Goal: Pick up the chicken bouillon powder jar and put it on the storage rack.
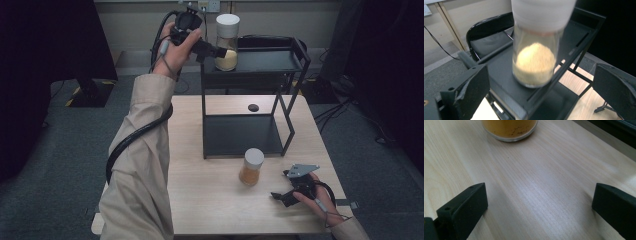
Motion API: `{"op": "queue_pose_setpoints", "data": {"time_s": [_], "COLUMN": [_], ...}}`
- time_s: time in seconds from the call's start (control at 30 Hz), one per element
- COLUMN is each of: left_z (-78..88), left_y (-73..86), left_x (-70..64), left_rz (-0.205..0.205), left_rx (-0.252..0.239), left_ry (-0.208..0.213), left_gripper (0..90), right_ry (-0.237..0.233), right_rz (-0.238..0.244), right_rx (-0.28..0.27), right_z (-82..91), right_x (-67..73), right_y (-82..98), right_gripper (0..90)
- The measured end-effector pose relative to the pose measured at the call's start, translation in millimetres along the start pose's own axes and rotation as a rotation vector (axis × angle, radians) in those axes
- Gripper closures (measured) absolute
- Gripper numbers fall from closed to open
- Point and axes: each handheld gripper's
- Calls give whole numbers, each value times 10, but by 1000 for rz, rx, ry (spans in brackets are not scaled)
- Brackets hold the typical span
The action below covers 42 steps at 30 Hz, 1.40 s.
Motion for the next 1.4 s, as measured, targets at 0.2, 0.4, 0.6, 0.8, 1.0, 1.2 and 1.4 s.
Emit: {"op": "queue_pose_setpoints", "data": {"time_s": [0.2, 0.4, 0.6, 0.8, 1.0, 1.2, 1.4], "left_z": [45, 62, 73, 80, 64, 55, 59], "left_y": [249, 449, 629, 786, 979, 1176, 1314], "left_x": [-20, -37, -73, -91, -68, -64, -94], "left_rz": [6, 3, 13, 14, 34, 50, 52], "left_rx": [-21, -36, -45, -54, -51, -60, -54], "left_ry": [22, 36, 53, 71, 78, 88, 81], "left_gripper": [8, 8, 9, 11, 11, 11, 11], "right_ry": [1, 1, 1, 1, 1, 1, 1], "right_rz": [0, -1, 0, 0, 0, 0, 0], "right_rx": [-1, -1, -1, -1, -1, -1, -1], "right_z": [0, 0, 0, 0, 0, 0, 0], "right_x": [2, 2, 2, 2, 2, 2, 2], "right_y": [2, 2, 3, 3, 3, 3, 3], "right_gripper": [0, 0, 0, 0, 0, 0, 0]}}
Point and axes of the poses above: each handheld gripper's, and its own axes: z roughly backward along the jaws, y roughly out of its underside, x roughly to its left, and after that the axes turned 1 degree about -y, right-handed
